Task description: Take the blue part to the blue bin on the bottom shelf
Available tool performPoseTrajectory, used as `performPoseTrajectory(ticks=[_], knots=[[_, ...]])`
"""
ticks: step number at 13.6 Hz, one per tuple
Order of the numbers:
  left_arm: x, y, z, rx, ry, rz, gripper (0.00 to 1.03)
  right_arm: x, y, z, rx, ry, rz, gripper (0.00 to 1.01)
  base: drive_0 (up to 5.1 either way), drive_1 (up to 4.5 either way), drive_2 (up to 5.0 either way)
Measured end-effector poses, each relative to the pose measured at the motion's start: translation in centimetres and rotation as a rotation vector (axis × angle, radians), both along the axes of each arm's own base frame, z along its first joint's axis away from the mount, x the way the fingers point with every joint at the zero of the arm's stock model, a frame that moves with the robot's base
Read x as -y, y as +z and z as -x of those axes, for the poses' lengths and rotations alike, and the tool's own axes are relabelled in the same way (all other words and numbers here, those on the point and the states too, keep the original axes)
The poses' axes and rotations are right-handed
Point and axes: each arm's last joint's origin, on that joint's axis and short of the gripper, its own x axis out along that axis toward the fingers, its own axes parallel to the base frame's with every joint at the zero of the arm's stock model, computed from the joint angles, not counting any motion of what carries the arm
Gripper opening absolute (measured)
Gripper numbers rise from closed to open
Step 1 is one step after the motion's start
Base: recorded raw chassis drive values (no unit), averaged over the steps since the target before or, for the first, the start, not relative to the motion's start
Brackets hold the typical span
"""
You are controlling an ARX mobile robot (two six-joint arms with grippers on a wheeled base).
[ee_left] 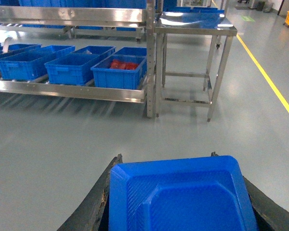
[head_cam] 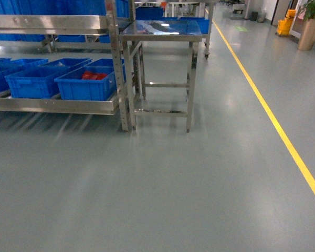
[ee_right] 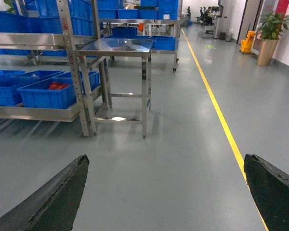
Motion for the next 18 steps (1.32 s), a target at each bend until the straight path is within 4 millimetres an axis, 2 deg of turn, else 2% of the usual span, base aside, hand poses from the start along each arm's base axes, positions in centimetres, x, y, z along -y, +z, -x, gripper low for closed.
performPoseTrajectory(ticks=[18], knots=[[0.01, -0.01, -0.03, 0.0, 0.0, 0.0, 0.44, 0.0, -0.04, 0.0, -0.004, 0.0, 0.0, 0.98, 0.0, 4.27, -4.3]])
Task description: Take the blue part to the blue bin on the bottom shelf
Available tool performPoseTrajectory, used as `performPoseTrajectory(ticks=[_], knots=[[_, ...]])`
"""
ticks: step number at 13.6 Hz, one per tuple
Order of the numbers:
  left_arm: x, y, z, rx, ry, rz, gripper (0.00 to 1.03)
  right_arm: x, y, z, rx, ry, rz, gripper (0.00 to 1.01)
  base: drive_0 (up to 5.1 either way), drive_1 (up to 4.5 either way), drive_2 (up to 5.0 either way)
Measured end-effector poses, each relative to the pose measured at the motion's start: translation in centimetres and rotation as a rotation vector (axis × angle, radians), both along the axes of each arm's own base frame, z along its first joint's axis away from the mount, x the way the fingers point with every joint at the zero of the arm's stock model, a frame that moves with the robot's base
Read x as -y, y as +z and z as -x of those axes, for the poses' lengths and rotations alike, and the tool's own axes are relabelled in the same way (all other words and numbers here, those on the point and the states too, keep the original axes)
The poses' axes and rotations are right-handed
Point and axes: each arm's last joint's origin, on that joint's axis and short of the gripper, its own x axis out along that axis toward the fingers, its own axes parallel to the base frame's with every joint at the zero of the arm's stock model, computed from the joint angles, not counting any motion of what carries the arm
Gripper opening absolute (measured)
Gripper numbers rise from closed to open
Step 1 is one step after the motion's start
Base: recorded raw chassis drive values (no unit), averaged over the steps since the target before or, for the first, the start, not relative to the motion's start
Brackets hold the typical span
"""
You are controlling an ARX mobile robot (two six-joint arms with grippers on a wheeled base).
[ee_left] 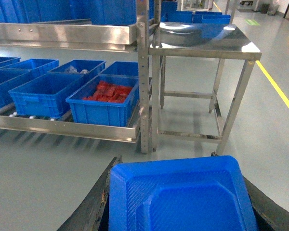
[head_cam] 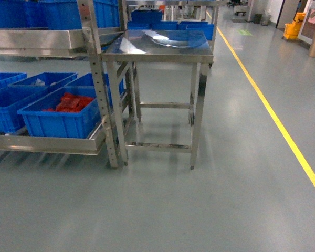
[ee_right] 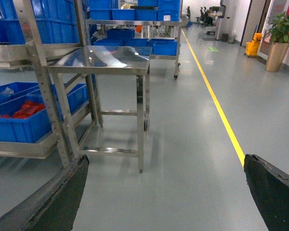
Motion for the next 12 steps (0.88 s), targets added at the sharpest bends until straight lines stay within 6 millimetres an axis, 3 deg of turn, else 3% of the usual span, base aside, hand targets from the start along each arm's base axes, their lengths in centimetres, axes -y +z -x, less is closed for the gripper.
performPoseTrajectory(ticks=[12], knots=[[-0.01, -0.01, 0.02, -0.002, 0.003, 0.001, 0.44, 0.0, 0.02, 0.0, 0.002, 0.0, 0.0, 0.98, 0.0, 4.31, -4.3]])
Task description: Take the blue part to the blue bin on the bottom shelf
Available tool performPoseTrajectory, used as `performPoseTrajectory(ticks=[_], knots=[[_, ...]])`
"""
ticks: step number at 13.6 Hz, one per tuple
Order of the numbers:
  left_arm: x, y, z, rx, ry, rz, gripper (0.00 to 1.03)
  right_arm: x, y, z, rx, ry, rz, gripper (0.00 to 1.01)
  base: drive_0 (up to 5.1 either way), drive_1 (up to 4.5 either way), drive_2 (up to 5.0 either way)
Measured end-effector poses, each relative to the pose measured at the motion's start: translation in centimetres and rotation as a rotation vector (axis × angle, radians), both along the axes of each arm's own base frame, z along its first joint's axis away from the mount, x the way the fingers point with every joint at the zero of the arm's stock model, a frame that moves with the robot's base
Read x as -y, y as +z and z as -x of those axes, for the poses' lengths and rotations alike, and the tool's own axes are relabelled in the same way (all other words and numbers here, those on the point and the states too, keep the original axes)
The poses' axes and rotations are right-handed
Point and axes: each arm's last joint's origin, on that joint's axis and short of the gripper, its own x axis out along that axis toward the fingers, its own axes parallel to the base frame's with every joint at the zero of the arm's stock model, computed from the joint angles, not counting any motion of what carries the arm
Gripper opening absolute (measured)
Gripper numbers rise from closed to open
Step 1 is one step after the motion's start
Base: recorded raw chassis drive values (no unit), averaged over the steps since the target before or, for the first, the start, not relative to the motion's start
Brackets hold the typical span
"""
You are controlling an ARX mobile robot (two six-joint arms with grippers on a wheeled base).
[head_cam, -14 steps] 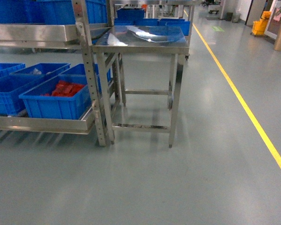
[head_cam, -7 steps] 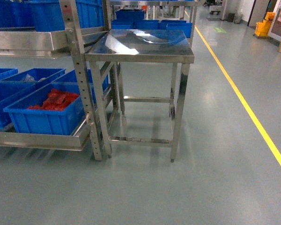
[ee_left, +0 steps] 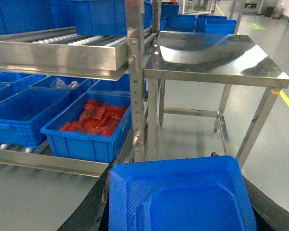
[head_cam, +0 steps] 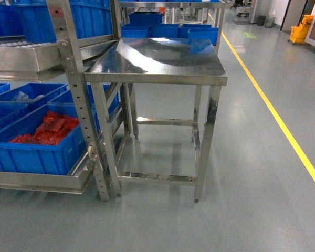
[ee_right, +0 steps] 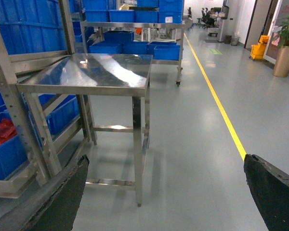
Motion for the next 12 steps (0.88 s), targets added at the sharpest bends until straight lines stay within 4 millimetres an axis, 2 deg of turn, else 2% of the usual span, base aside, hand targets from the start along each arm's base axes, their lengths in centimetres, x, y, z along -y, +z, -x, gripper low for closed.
performPoseTrajectory(ticks=[11, 12], knots=[[0.0, 0.04, 0.0, 0.004, 0.0, 0.002, 0.44, 0.0, 0.01, 0.0, 0.002, 0.0, 0.0, 0.98, 0.0, 4.34, -4.3], [0.01, 0.0, -0.01, 0.0, -0.001, 0.001, 0.44, 0.0, -0.01, 0.0, -0.002, 0.0, 0.0, 0.98, 0.0, 0.0, 0.0]])
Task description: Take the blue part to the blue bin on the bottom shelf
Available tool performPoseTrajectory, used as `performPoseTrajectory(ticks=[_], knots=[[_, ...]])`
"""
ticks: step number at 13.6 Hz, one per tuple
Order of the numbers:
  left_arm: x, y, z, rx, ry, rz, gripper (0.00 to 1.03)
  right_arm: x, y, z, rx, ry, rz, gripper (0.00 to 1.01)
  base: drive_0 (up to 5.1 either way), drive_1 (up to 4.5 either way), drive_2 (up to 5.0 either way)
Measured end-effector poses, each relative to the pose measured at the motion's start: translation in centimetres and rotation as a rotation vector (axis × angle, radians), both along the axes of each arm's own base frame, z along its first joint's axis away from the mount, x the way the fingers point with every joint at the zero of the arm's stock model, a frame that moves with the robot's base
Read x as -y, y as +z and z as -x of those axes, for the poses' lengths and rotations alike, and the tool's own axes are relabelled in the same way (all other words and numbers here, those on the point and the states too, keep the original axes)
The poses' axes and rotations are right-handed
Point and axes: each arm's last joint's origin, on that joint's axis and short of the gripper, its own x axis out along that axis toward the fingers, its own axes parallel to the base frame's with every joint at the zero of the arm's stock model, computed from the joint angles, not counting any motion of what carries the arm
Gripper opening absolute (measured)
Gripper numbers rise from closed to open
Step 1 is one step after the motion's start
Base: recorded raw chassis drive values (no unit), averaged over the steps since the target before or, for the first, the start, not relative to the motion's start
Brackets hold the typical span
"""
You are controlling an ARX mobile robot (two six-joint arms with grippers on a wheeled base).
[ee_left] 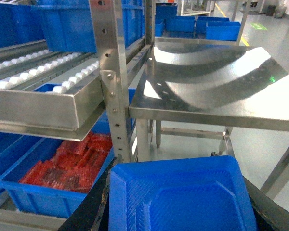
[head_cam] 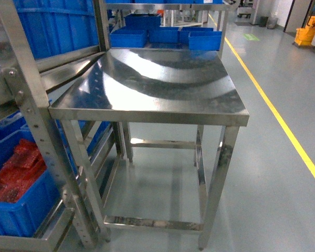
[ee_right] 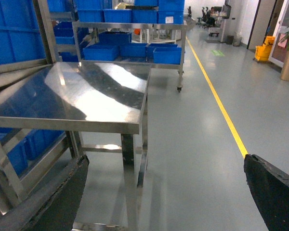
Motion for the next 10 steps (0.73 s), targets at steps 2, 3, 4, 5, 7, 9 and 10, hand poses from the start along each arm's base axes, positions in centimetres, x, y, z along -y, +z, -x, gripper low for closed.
performPoseTrajectory(ticks=[2, 3, 4, 5, 7, 9, 10], knots=[[0.01, -0.11, -0.02, -0.006, 0.001, -0.001, 0.44, 0.0, 0.07, 0.0, 0.007, 0.0, 0.0, 0.98, 0.0, 0.0, 0.0], [0.01, -0.08, -0.02, -0.003, 0.001, 0.002, 0.44, 0.0, -0.01, 0.0, -0.002, 0.0, 0.0, 0.98, 0.0, 0.0, 0.0], [0.01, -0.11, -0.02, -0.005, 0.0, 0.002, 0.44, 0.0, 0.02, 0.0, 0.002, -0.001, 0.0, 0.98, -4.6, 2.37, 2.4], [0.02, -0.06, -0.01, -0.001, -0.003, 0.003, 0.44, 0.0, 0.0, 0.0, 0.0, -0.001, 0.0, 0.98, -4.6, 2.37, 2.4], [0.02, -0.07, 0.0, -0.002, -0.003, 0.003, 0.44, 0.0, 0.0, 0.0, 0.0, 0.0, 0.0, 0.98, -4.6, 2.37, 2.4], [0.02, -0.07, 0.0, -0.002, -0.002, 0.003, 0.44, 0.0, 0.01, 0.0, 0.001, 0.0, 0.0, 0.98, -4.9, 2.47, 2.5], [0.02, -0.07, 0.0, -0.002, -0.003, 0.003, 0.44, 0.0, 0.0, 0.0, 0.0, 0.0, 0.0, 0.98, -4.9, 2.47, 2.5]])
